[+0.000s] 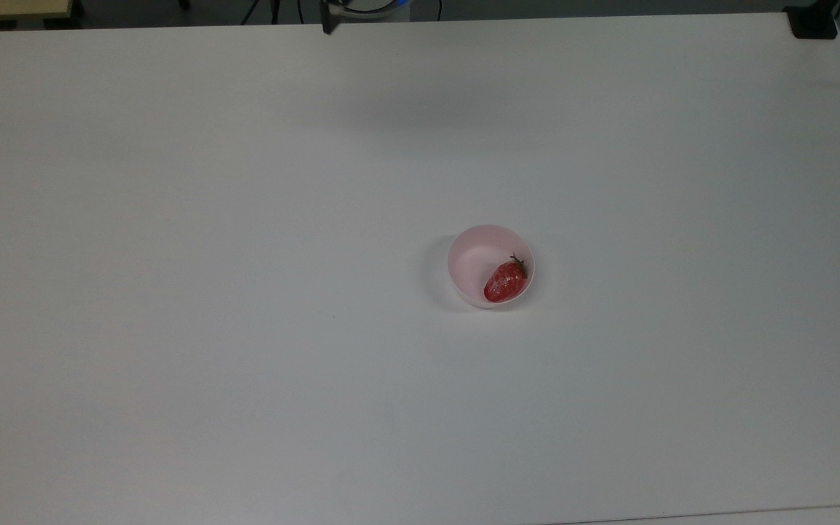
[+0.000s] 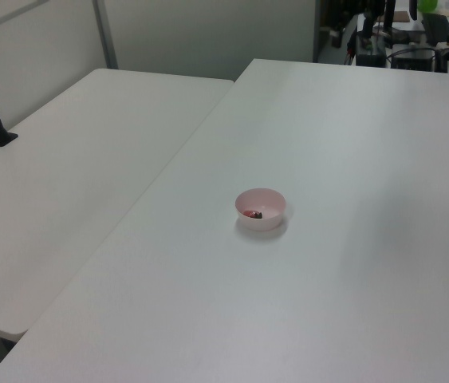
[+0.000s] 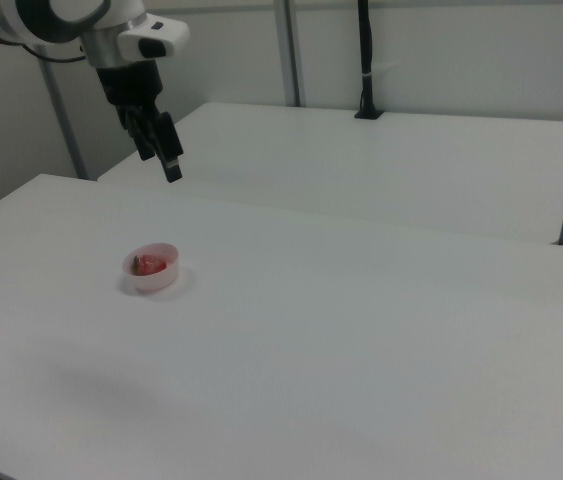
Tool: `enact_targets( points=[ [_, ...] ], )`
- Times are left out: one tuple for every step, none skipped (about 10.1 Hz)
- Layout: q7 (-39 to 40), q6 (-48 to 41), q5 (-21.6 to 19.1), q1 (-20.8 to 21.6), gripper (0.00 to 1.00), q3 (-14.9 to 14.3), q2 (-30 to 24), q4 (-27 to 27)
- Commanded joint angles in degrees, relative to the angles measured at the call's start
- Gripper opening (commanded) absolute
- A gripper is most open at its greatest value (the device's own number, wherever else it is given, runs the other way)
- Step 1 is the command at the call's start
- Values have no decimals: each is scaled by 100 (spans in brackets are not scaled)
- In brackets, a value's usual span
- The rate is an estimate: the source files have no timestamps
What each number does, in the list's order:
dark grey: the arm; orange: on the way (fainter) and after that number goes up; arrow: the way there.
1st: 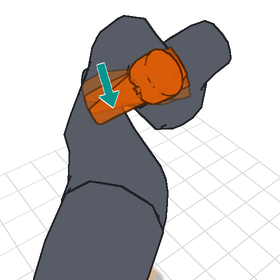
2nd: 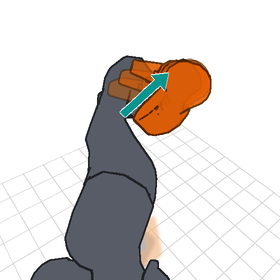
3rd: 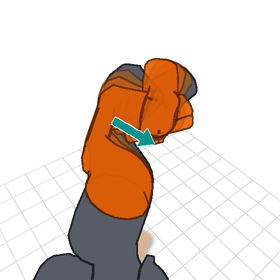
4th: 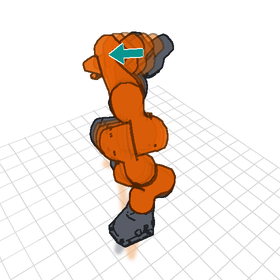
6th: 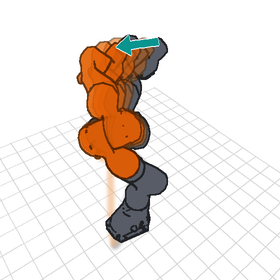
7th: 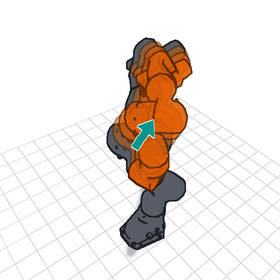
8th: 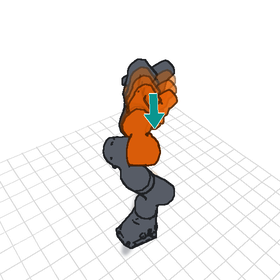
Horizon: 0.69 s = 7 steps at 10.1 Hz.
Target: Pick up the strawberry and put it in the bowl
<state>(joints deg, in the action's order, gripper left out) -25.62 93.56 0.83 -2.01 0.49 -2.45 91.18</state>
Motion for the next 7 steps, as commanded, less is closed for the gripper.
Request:
enact_targets(
  points=[
    [2029, 40, 58, 245, 100, -400, -176, 181],
    [2008, 57, 58, 253, 100, -400, -176, 172],
    [1956, 84, 49, 254, 100, -400, -176, 172],
    [2042, 84, 66, 254, 100, -400, -176, 172],
    [2052, 84, 67, 254, 100, -400, -168, 172],
    [2035, 84, 58, 271, 100, -400, -168, 181],
    [2043, 84, 49, 271, 100, -400, -159, 181]
  ],
)
